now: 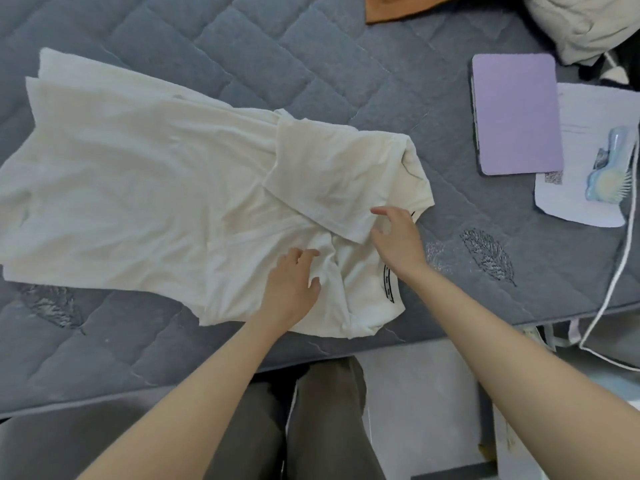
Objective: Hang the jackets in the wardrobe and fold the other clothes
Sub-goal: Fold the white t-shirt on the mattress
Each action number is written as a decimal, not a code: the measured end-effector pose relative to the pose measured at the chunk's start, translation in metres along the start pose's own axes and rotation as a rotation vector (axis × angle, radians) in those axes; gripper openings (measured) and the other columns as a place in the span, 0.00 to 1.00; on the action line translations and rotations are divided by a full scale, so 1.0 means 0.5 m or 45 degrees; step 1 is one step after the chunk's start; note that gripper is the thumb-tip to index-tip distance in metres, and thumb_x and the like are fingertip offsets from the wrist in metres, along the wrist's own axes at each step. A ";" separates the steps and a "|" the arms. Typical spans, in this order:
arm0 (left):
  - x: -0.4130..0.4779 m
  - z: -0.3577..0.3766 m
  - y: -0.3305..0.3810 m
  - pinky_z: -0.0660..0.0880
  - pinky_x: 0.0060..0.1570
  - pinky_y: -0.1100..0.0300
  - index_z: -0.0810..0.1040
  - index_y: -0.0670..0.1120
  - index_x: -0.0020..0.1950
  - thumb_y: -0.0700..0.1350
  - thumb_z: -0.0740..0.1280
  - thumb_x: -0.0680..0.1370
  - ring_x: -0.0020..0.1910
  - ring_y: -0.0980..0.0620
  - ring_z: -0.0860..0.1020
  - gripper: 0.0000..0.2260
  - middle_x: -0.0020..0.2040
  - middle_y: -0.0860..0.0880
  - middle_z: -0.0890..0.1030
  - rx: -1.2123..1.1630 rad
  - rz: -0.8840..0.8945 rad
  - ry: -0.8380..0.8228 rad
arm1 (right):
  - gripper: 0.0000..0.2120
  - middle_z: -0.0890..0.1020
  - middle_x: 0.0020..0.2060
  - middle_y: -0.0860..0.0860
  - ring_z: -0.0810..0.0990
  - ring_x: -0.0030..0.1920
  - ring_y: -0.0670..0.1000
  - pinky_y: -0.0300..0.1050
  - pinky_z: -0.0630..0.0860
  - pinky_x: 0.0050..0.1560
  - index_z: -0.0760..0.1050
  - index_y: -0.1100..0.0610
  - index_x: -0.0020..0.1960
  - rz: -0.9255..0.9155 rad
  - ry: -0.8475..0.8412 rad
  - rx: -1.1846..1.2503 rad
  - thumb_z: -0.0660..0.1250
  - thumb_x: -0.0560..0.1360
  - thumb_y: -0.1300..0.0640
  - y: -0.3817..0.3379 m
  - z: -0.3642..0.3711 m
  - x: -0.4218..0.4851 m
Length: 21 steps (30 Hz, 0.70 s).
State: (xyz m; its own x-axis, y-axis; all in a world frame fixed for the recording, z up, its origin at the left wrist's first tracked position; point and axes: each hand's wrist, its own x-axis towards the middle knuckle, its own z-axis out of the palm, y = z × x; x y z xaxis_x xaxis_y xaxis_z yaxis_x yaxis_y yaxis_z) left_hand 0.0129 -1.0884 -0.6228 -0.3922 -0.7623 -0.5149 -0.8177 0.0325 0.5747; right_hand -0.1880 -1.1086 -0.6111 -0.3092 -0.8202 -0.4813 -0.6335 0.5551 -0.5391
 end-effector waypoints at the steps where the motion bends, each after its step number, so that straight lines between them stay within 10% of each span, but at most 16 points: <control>1: -0.009 0.017 0.008 0.68 0.59 0.55 0.63 0.47 0.73 0.45 0.62 0.79 0.62 0.47 0.68 0.23 0.68 0.47 0.67 0.000 -0.024 -0.005 | 0.20 0.70 0.67 0.53 0.67 0.67 0.50 0.34 0.61 0.61 0.70 0.56 0.67 -0.009 0.005 -0.031 0.60 0.76 0.64 0.004 -0.006 -0.004; 11: -0.013 0.201 0.115 0.47 0.72 0.42 0.35 0.52 0.77 0.62 0.62 0.74 0.76 0.40 0.41 0.44 0.77 0.40 0.36 0.078 -0.409 -0.054 | 0.27 0.58 0.75 0.53 0.57 0.75 0.55 0.52 0.60 0.73 0.59 0.53 0.75 0.118 -0.070 -0.118 0.61 0.77 0.59 0.057 -0.091 0.087; 21: 0.066 0.239 0.172 0.66 0.53 0.52 0.61 0.48 0.74 0.42 0.63 0.78 0.58 0.44 0.67 0.25 0.64 0.44 0.68 -0.221 -0.965 0.775 | 0.07 0.81 0.48 0.48 0.78 0.47 0.45 0.35 0.72 0.46 0.77 0.53 0.53 -0.228 -0.483 -0.105 0.64 0.78 0.52 0.085 -0.093 0.158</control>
State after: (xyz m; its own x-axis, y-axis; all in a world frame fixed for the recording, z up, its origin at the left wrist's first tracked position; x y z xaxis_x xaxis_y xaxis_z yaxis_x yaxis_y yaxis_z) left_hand -0.1204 -1.0336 -0.6663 0.5337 -0.7461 -0.3981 -0.6704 -0.6602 0.3386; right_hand -0.2721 -1.1561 -0.6398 0.0838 -0.7853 -0.6134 -0.7130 0.3828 -0.5875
